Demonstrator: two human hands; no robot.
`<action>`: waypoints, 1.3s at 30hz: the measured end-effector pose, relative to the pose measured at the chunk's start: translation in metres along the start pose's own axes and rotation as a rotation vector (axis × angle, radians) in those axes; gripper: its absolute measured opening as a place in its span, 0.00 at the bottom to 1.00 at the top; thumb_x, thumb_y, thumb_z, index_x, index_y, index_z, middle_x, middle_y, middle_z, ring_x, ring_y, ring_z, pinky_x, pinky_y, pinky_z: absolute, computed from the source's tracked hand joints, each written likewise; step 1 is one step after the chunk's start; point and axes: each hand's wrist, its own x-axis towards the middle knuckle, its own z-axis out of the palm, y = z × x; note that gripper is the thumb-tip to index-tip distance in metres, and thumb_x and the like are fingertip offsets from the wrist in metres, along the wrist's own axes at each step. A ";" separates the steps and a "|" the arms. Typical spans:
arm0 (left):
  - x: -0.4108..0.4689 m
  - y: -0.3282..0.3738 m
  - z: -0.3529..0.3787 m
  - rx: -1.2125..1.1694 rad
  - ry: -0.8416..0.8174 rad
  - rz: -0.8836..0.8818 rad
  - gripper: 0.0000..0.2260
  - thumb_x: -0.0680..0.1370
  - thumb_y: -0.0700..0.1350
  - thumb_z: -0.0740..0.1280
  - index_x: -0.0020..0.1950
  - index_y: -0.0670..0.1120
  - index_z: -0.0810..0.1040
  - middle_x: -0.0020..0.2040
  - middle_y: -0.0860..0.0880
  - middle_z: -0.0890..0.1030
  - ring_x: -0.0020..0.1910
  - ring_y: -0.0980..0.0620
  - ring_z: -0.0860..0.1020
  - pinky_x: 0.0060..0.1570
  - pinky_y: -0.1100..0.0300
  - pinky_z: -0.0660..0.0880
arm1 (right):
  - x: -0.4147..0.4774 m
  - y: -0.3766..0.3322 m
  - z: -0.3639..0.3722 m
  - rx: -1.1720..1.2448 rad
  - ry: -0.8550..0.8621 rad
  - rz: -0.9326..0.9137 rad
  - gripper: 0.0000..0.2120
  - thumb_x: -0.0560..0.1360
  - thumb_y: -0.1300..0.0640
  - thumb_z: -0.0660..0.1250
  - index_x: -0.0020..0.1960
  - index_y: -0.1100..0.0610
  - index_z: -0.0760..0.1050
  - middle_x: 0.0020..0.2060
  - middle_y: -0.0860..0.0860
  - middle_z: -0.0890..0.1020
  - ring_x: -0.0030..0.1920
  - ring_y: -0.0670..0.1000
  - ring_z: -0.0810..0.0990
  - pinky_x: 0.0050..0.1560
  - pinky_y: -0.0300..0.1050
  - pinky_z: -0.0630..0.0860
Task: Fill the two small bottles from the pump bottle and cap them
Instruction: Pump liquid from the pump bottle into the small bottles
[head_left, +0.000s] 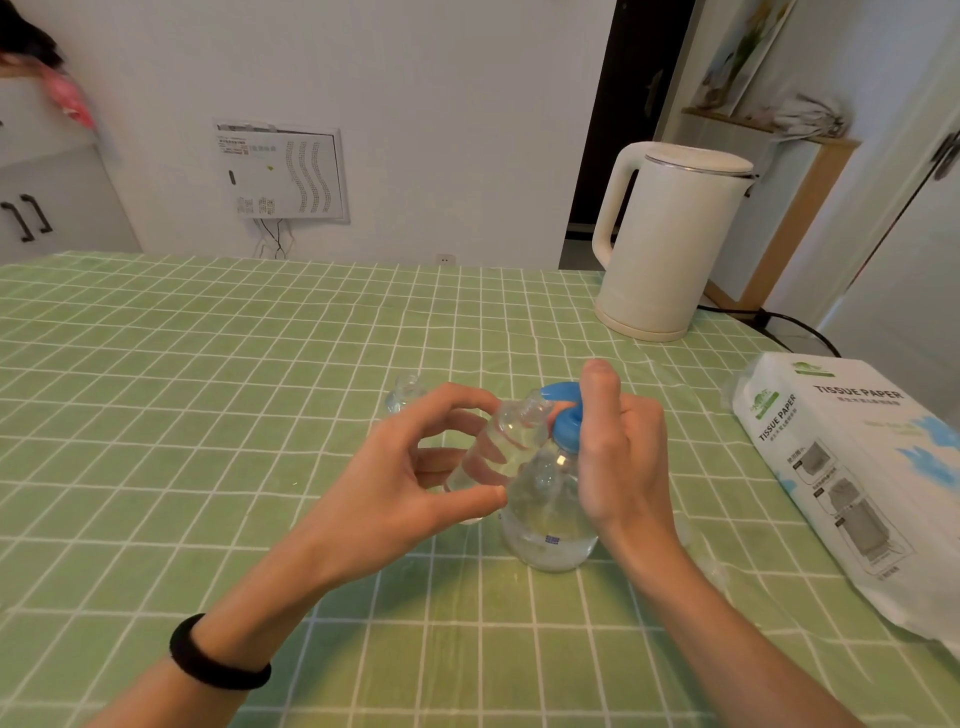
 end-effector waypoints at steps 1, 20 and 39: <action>0.000 0.000 0.001 -0.014 0.002 -0.004 0.25 0.71 0.43 0.79 0.66 0.53 0.78 0.59 0.50 0.84 0.50 0.43 0.89 0.53 0.46 0.86 | 0.000 0.001 0.000 0.001 0.007 0.008 0.34 0.83 0.43 0.53 0.19 0.50 0.68 0.18 0.39 0.73 0.22 0.44 0.65 0.32 0.46 0.68; 0.000 -0.001 0.002 -0.015 0.019 -0.031 0.26 0.70 0.44 0.80 0.66 0.52 0.77 0.59 0.50 0.85 0.50 0.42 0.89 0.53 0.40 0.85 | 0.002 0.004 -0.002 -0.028 0.009 -0.026 0.30 0.81 0.49 0.54 0.20 0.49 0.72 0.18 0.38 0.73 0.21 0.45 0.64 0.28 0.41 0.64; -0.007 0.006 0.009 -0.100 0.142 -0.050 0.25 0.70 0.36 0.79 0.64 0.49 0.78 0.58 0.43 0.85 0.50 0.39 0.88 0.54 0.43 0.85 | -0.001 0.010 0.008 -0.033 0.106 0.011 0.40 0.79 0.28 0.47 0.29 0.53 0.83 0.30 0.40 0.86 0.24 0.42 0.76 0.35 0.45 0.71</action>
